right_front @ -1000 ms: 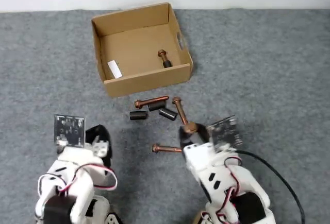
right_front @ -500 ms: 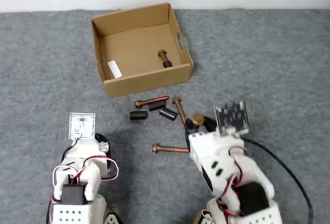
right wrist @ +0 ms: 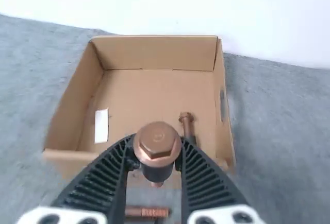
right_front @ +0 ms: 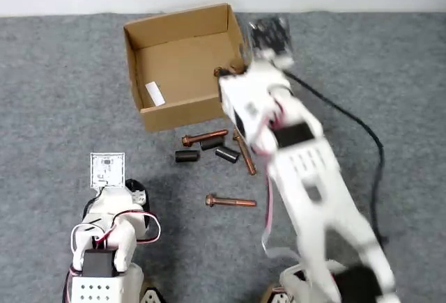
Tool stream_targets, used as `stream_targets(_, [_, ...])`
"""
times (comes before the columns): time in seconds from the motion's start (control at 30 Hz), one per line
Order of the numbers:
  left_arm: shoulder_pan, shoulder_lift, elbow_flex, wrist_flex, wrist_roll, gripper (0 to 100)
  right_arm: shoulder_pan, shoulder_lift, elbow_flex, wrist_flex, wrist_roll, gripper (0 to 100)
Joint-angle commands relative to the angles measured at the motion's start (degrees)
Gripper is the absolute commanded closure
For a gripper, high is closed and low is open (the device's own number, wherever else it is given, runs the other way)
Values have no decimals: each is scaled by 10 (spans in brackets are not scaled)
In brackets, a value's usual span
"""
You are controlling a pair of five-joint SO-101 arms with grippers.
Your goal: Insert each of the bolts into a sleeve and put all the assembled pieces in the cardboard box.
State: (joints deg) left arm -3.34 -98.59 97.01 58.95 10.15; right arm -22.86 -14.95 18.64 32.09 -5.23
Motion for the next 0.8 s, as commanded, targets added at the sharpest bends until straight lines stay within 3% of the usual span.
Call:
stream_targets(0.0, [-1, -2, -2, -13, 7, 995, 2, 134, -166, -25, -6, 991])
stream_targets(0.33, [-3, -2, -2, -13, 8, 995, -15, 444, -447, 10, -5, 991])
stream_targets(0.63, [-4, -2, -2, -15, 9, 995, -49, 595, -537, 125, 84, 990])
stream_targets(0.77, [-4, -2, -2, -15, 9, 995, -50, 611, -548, 140, 85, 965])
